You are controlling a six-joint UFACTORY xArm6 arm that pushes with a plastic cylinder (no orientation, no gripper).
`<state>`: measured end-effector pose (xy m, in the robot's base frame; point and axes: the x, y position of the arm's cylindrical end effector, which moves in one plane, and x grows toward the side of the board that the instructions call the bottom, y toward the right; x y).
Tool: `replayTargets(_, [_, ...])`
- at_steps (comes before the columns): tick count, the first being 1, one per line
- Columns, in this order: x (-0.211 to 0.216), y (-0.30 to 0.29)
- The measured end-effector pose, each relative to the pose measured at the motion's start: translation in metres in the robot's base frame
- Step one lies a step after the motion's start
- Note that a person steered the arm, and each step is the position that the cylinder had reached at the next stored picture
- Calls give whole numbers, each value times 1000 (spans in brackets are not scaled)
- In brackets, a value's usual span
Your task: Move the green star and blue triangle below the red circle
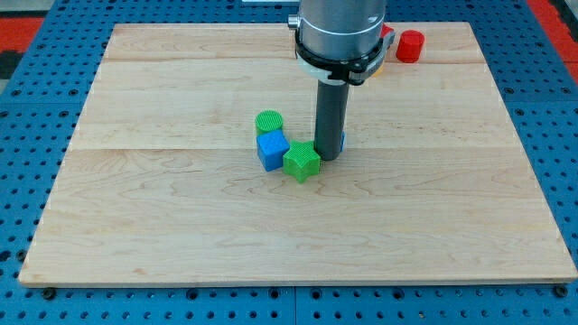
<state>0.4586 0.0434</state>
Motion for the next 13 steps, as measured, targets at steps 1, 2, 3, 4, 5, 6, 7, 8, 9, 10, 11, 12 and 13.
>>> replayTargets(1, [56,-2])
replayTargets(2, [83,-41])
replayTargets(3, [63,-72])
replayTargets(4, [6,-37])
replayTargets(5, [-40,-18])
replayTargets(6, [-38,-12])
replayTargets(7, [-40,-8])
replayTargets(8, [-54,15])
replayTargets(9, [-63,29])
replayTargets(10, [-25,9])
replayTargets(11, [-25,30])
replayTargets(12, [-63,39])
replayTargets(13, [-78,44])
